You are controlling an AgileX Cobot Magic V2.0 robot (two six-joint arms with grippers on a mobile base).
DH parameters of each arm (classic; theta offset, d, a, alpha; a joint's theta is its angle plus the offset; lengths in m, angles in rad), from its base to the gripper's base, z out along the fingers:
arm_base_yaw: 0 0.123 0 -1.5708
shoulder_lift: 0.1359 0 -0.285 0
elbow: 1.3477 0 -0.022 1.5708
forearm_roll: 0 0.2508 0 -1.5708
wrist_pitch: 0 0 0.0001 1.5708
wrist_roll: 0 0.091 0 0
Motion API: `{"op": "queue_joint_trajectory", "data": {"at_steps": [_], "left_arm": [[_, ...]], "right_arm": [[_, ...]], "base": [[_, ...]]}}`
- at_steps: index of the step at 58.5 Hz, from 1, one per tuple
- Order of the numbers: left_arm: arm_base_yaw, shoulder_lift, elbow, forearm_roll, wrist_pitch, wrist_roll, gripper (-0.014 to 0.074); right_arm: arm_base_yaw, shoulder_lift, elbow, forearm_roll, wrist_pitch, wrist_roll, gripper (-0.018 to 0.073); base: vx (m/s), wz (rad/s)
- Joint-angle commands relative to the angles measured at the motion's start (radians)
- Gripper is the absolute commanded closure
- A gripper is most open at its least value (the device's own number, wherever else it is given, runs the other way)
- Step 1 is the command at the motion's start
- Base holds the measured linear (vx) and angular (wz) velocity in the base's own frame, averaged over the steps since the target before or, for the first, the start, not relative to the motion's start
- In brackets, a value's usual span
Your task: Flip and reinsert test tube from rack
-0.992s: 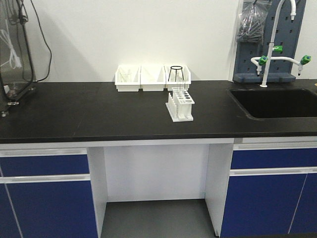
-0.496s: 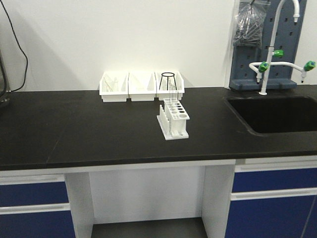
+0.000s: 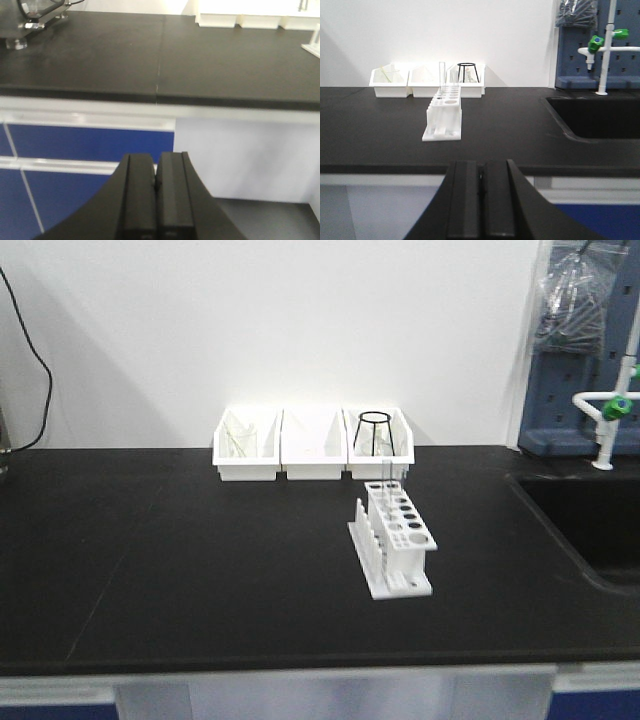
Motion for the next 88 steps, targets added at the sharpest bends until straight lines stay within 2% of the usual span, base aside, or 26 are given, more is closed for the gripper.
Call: {"op": "queue_joint_trajectory", "data": {"at_steps": [1,48,88], "left_arm": [[-0.007,-0.011,0.000,-0.004,-0.087,0.000,0.0603],[-0.007,-0.011,0.000,-0.004,-0.087,0.000,0.0603],[-0.007,-0.011,0.000,-0.004,-0.087,0.000,0.0603]], "right_arm": [[-0.003,-0.001,0.000,-0.010,-0.082,0.000,0.0571],[-0.003,-0.001,0.000,-0.010,-0.082,0.000,0.0571],[-0.003,-0.001,0.000,-0.010,-0.082,0.000,0.0571]], "base": [[0.49,0.08],[0.40,0.01],[0.15,-0.02]]}}
